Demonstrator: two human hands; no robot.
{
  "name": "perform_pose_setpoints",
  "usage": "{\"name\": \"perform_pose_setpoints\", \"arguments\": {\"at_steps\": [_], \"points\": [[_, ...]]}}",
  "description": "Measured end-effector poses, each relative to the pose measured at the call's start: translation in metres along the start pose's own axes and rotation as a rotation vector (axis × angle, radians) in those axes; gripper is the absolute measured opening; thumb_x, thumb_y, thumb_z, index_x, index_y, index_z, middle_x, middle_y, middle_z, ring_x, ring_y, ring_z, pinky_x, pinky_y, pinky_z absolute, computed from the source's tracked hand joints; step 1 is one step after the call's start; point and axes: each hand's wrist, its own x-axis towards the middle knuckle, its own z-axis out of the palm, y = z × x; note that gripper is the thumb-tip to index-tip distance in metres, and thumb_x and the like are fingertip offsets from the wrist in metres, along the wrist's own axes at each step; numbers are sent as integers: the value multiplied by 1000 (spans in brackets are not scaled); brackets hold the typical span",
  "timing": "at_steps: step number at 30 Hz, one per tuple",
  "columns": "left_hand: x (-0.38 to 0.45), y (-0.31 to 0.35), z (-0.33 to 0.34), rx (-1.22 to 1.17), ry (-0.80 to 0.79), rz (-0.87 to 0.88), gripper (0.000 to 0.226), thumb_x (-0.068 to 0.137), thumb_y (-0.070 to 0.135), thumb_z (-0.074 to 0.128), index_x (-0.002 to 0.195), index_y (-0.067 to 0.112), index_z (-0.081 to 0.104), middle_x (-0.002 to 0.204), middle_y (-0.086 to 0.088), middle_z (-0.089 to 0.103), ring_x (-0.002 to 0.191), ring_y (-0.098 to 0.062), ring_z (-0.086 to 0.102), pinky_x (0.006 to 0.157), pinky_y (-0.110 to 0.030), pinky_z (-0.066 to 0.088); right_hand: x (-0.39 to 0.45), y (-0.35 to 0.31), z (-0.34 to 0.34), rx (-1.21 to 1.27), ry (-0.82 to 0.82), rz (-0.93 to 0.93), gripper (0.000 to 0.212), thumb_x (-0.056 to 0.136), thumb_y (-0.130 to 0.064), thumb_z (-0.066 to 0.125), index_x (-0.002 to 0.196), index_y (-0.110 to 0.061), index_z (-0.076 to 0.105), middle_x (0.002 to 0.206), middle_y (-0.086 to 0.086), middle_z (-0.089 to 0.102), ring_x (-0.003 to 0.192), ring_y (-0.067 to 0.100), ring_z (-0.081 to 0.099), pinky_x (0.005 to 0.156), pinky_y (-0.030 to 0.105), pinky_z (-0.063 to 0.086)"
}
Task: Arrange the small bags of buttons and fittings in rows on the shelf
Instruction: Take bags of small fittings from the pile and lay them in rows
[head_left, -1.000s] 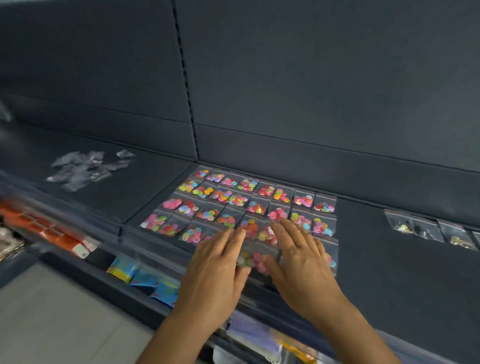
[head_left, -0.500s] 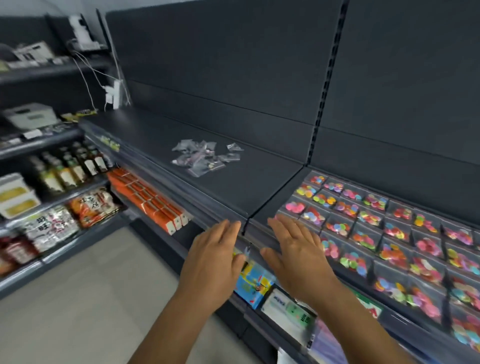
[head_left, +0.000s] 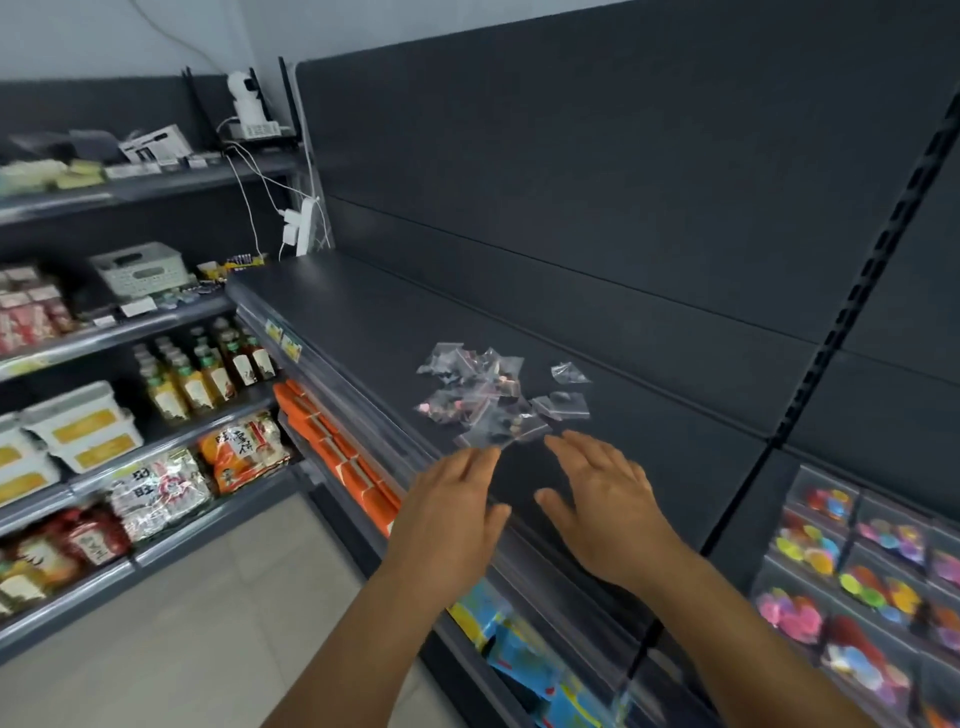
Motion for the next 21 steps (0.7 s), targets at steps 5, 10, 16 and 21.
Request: {"name": "perform_pose_setpoints", "arguments": {"at_steps": [5, 10, 16, 21], "points": [[62, -24, 19, 1, -44, -19, 59, 98, 37, 43, 150, 20, 20, 154, -1, 27, 140, -19, 26, 115, -34, 25, 67, 20, 7, -6, -7, 62, 60, 98, -40, 38, 150, -25, 14, 158, -3, 13, 145, 18, 11, 117, 38, 12], [102, -43, 37, -19, -55, -75, 57, 97, 36, 44, 149, 20, 24, 148, -5, 35, 136, -23, 30, 113, -36, 28, 109, 41, 16, 14, -17, 176, 54, 100, -30, 36, 150, -23, 18, 158, 1, 13, 144, 24, 14, 118, 39, 16], [125, -53, 45, -47, 5, -52, 54, 95, 37, 49, 144, 21, 34, 136, -3, 46, 126, -22, 35, 107, -31, 31, 118, 49, 26, -29, -38, 228, 46, 96, -30, 44, 141, -23, 40, 149, -2, 34, 135, 23, 29, 112, 36, 27], [136, -61, 46, -202, 39, 9, 45, 90, 28, 60, 133, 22, 48, 98, 9, 68, 109, -15, 44, 96, -27, 37, 104, 38, 24, 8, 12, 174, 20, 92, -25, 50, 95, -19, 69, 98, 1, 57, 104, 23, 53, 85, 31, 46]]}}
